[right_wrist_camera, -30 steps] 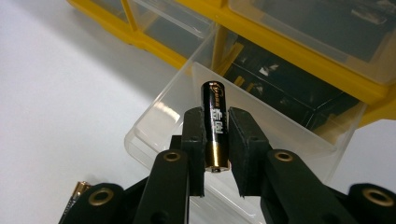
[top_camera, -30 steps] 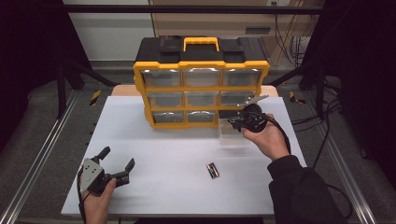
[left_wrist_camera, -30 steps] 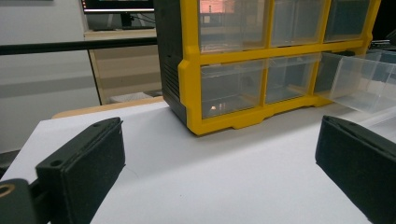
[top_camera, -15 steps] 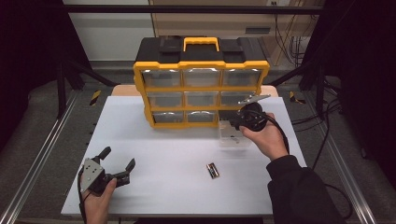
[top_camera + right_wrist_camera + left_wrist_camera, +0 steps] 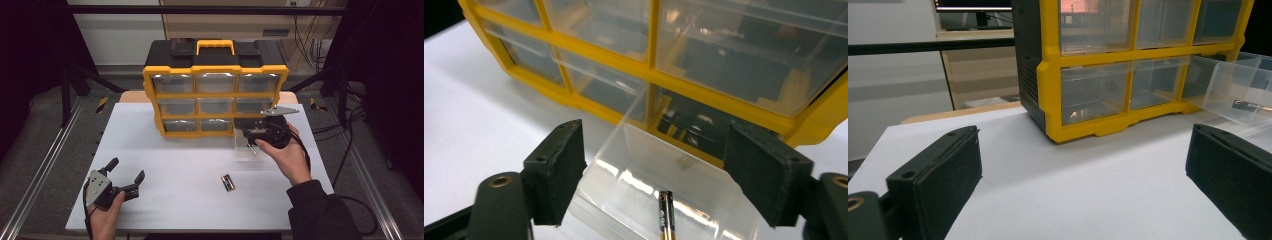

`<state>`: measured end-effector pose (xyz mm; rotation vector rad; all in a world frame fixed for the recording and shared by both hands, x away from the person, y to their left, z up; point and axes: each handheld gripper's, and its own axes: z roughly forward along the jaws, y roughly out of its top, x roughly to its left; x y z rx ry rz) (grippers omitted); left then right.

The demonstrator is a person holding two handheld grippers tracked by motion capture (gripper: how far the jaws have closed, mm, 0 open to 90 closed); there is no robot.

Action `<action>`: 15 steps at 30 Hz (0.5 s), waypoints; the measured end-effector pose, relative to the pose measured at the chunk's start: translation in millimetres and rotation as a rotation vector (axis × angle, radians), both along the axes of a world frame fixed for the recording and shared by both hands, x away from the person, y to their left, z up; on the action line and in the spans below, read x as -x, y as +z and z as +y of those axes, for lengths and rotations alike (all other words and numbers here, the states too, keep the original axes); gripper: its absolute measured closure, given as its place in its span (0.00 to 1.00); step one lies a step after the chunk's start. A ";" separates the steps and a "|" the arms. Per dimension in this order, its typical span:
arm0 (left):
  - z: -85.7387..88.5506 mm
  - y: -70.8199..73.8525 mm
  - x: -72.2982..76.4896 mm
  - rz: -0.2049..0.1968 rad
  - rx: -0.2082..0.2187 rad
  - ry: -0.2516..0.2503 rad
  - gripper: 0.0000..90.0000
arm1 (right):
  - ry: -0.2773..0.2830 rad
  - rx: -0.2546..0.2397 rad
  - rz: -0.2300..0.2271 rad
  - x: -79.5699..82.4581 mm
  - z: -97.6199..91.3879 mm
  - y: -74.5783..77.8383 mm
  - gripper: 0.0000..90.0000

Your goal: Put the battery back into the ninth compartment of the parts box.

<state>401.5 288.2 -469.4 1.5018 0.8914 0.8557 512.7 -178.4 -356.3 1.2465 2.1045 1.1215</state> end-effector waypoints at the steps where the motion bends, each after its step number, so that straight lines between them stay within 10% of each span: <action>1: -0.3 -0.3 -0.1 0.000 0.000 -0.002 0.01 | -0.005 -0.011 -0.017 3.7 1.2 1.7 0.21; 15: 0.6 -0.5 0.9 -0.007 -0.008 -0.011 0.01 | -0.013 -0.038 -0.060 23.9 8.8 3.5 0.13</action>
